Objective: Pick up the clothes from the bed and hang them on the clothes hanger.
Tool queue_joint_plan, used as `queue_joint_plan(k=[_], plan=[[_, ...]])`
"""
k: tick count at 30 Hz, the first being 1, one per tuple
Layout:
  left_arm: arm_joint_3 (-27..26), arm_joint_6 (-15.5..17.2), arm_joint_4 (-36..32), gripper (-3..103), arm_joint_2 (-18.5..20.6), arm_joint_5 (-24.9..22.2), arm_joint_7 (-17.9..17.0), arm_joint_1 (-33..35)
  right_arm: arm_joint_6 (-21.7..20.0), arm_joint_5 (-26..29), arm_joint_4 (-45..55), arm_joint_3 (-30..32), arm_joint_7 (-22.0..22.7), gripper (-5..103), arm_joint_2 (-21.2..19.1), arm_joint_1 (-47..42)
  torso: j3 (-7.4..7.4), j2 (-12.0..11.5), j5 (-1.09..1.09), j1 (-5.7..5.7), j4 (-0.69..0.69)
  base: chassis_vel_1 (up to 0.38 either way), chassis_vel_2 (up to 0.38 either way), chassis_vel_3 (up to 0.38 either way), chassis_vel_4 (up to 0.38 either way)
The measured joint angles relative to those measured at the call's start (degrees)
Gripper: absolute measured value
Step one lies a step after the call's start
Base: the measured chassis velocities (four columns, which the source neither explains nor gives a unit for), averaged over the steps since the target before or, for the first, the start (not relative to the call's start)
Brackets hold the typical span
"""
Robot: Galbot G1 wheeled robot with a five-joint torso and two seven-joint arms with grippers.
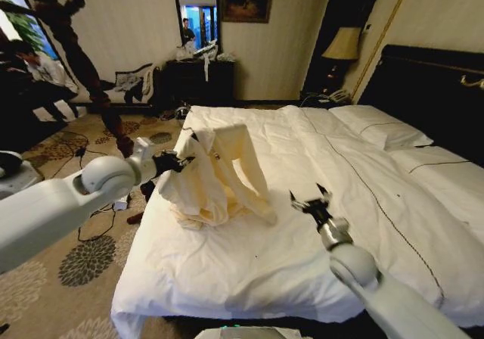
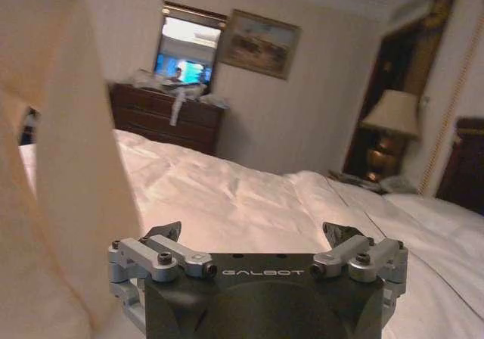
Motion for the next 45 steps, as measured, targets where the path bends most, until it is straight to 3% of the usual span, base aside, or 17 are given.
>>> queue_joint_plan(k=[6,9,11,13,16,21,24,29,32,34,37,45], plan=[[-3.7,0.0,0.2,15,1.2,-3.7,-1.0,0.1,0.7,-0.6,0.2,2.0,-1.3,100,1.4,-1.8,0.0,0.0,0.01,0.0,0.0,0.0,0.0,0.0,0.0],[-5.8,2.6,1.6,15,2.6,-8.6,-1.3,-3.6,0.8,-0.8,0.2,1.9,-1.4,100,1.4,-1.7,0.01,0.0,-0.01,0.02,0.01,0.0,0.0,0.0,0.0],[-5.7,2.8,1.9,15,2.7,-8.9,-1.3,-4.2,0.8,-0.8,0.2,1.9,-1.4,100,1.4,-1.6,0.01,0.0,-0.01,0.02,0.02,0.0,0.0,0.0,0.0],[-2.7,5.1,4.5,15,3.8,-12.2,-1.3,-12.0,0.8,-0.9,0.1,1.7,-1.4,100,1.4,-1.5,0.01,0.0,0.02,0.01,0.01,0.0,0.0,0.0,0.0],[-1.3,7.0,6.5,15,3.6,-15.9,-2.9,-16.5,0.8,-0.9,0.1,1.6,-1.4,100,1.4,-1.4,0.01,0.0,0.0,0.02,0.02,0.0,0.0,0.0,0.0],[1.2,9.5,13.1,15,-0.6,-19.6,-6.6,-24.0,0.8,-1.0,0.1,1.4,-1.4,100,1.3,-1.3,0.01,0.0,-0.01,0.01,0.0,0.0,0.0,0.0,0.0],[3.6,12.8,22.5,15,-7.1,-22.3,-11.3,-30.8,0.8,-1.1,0.0,1.3,-1.4,100,1.3,-1.2,0.02,0.0,-0.02,0.02,0.0,0.0,0.0,0.0,0.0],[8.0,13.6,29.8,15,-12.7,-23.0,-13.4,-37.9,0.8,-1.1,0.0,1.2,-1.4,100,1.3,-1.1,0.03,0.0,0.0,0.03,0.0,0.0,0.0,0.0,0.0],[13.8,13.7,39.5,15,-19.1,-24.2,-15.6,-45.2,0.8,-1.1,0.0,1.2,-1.4,100,1.3,-1.1,0.02,0.0,0.03,0.03,-0.04,0.0,0.0,0.0,0.0],[14.6,13.7,40.9,15,-19.8,-24.7,-15.9,-46.2,0.8,-1.1,0.0,1.2,-1.4,100,1.3,-1.1,0.02,0.0,0.02,0.03,-0.03,0.0,0.0,0.0,0.0],[19.4,13.7,49.1,15,-23.7,-27.0,-17.2,-51.1,0.8,-1.2,0.0,1.2,-1.4,100,1.3,-1.0,0.03,0.0,0.01,0.04,0.03,0.0,0.0,0.0,0.0],[21.2,13.7,61.4,15,-29.8,-27.3,-16.5,-53.3,0.8,-1.2,-0.1,1.1,-1.4,100,1.2,-1.0,0.02,0.0,-0.01,0.03,0.0,0.0,0.0,0.0,0.0]])
